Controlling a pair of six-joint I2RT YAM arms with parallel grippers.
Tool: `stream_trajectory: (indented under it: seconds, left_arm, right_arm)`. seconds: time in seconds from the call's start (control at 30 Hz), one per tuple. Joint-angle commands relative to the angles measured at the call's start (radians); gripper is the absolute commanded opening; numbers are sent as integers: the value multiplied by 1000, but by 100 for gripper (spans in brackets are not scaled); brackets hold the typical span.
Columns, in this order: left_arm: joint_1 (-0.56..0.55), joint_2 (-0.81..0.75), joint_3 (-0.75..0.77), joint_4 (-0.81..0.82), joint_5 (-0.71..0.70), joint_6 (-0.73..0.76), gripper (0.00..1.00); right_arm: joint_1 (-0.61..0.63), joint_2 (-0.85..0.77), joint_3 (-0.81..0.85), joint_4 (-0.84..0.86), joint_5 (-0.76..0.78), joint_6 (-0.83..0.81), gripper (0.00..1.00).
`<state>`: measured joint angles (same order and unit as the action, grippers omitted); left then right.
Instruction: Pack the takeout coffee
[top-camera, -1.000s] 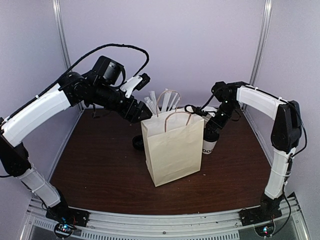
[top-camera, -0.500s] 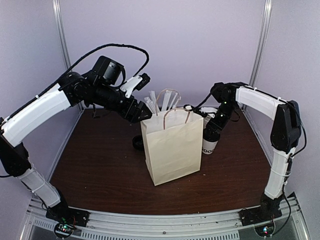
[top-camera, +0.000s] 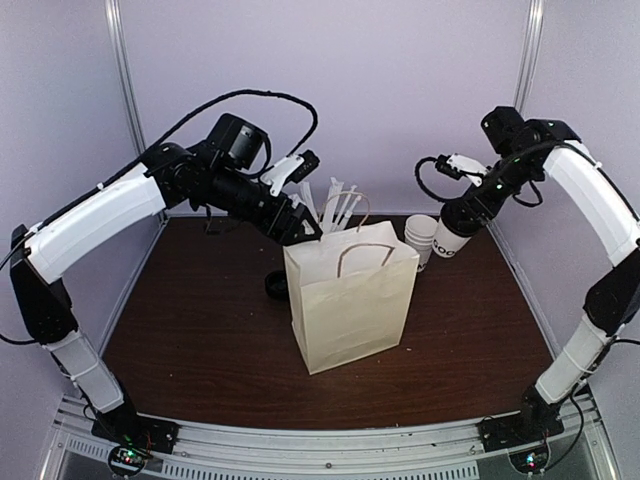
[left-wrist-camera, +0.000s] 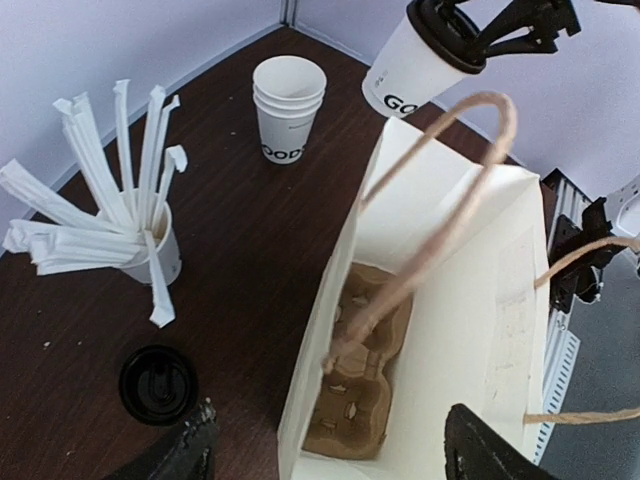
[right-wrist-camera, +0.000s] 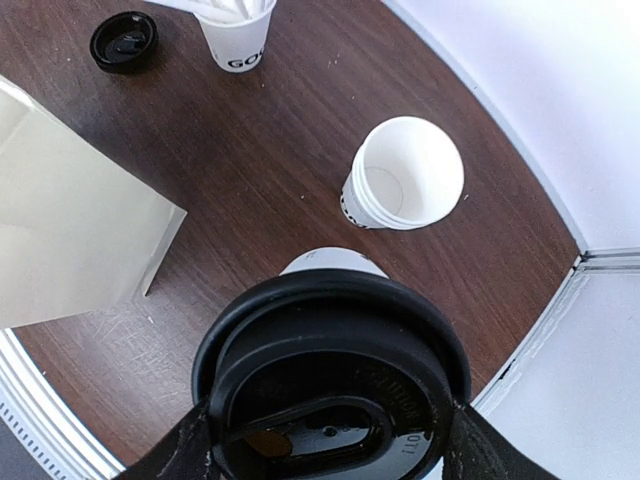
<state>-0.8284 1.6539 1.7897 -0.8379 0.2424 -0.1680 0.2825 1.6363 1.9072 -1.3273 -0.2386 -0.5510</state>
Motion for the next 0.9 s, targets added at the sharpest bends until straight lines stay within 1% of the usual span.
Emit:
stream_trajectory:
  seconds: [0.0,0.1,0.17,0.3,0.37,0.47,0.5,0.6,0.67,0.77,0.83,0.87]
  left_arm:
    - [2,60,54,112,111,-26,78]
    - [2,115,119,90,63,-19,76]
    - [2,162,173,51,58,3,69]
    - [3,246,266,-31,106,17,43]
    - [2,261,276,-46,134,15,35]
    - [3,261,275,-56,151,5,34]
    - [2,259,275,-64,149,4,35]
    - [2,250,276,-90,141,4,44]
    - [2,239,273,-104,138,8,45]
    - [2,238,271,-136,123,19,40]
    - [2,240,266,-151,116,30,33]
    - [2,242,265,-151,116,31,26]
  right_arm:
    - [0,-70,57,-73,-23,-23,67]
    - [0,-99,109,-111,-135,-44,66]
    - [1,-119,154,-138,-232,-61,66]
    - [1,-142,231,-173,-400,-82,66]
    - [1,-147,265,-177,-464,-80,66]
    - [1,-151,322,-196,-549,-91,66]
    - [1,-152,338,-201,-584,-95,66]
    - [1,-150,370,-217,-644,-108,66]
    - [1,-146,382,-234,-686,-116,67]
    - [10,-172,318,-172,-764,-92,66]
    - [41,-201,239,-105,-771,-66,67]
    - [60,-205,227,-91,-762,-64,67]
